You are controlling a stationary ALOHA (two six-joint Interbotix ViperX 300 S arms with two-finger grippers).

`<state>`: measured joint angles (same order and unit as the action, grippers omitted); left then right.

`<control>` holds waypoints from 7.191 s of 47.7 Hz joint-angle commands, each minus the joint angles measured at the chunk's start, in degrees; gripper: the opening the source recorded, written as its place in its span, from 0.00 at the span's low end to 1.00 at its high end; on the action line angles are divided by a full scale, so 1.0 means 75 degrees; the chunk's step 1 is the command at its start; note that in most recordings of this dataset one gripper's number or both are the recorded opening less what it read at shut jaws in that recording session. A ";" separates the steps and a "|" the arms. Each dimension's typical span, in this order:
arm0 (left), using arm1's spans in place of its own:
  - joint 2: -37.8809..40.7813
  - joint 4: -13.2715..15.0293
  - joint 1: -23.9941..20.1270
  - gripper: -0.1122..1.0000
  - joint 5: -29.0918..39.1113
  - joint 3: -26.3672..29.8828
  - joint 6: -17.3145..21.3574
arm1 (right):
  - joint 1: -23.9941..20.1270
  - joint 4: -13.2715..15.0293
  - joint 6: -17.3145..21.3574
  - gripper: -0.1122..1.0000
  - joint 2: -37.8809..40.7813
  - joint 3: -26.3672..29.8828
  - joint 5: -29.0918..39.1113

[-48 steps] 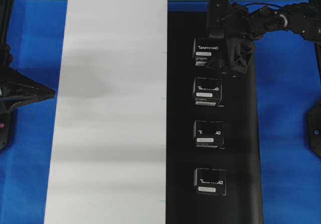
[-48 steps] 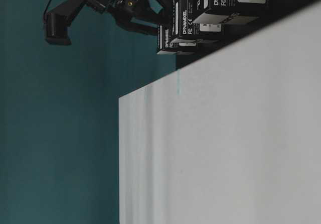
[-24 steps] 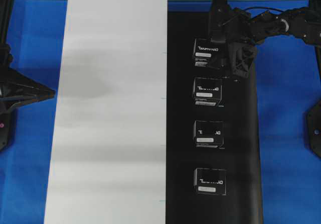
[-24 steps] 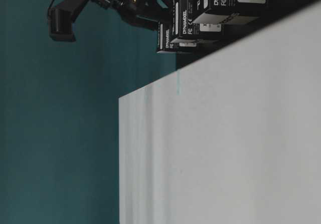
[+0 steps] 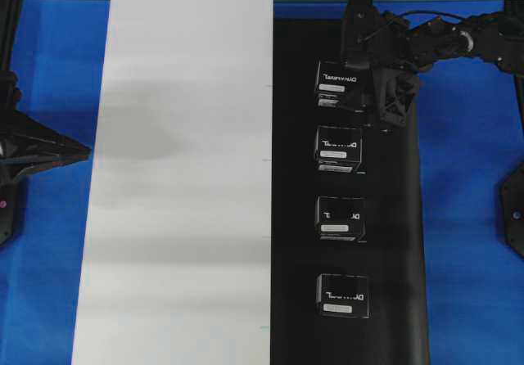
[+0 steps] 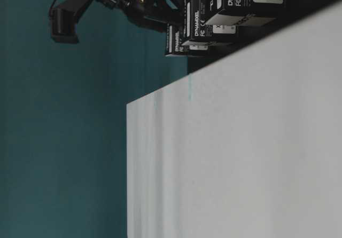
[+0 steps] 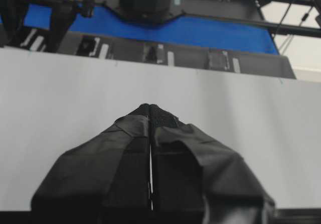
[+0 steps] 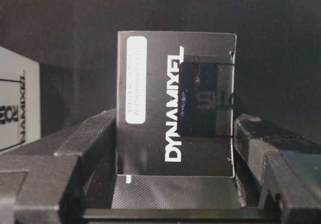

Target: Place the box from the black base onto the white base.

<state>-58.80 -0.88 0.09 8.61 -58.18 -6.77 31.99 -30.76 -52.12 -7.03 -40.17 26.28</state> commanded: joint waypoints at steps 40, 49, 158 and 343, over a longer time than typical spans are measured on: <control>0.0059 -0.0023 -0.0023 0.05 -0.0035 0.0340 0.0000 | 0.0129 0.0023 0.0715 0.62 -0.0797 0.2227 0.2777; 0.0059 -0.0023 -0.0023 0.05 0.0012 0.0340 0.0000 | 0.0117 0.0023 0.0926 0.62 -0.0574 0.2707 0.3000; 0.0012 -0.0023 0.0023 0.05 0.0293 0.0328 0.0012 | -0.0926 0.0680 0.2016 0.62 0.1910 0.4945 0.3047; -0.0246 -0.0023 0.0094 0.06 0.0680 -0.0094 -0.0422 | -0.3281 0.0188 0.3762 0.99 -0.5801 -0.2332 -0.2121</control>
<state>-60.82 -0.88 0.88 13.97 -59.85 -10.11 7.47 -29.44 -23.91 -50.45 -57.83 10.81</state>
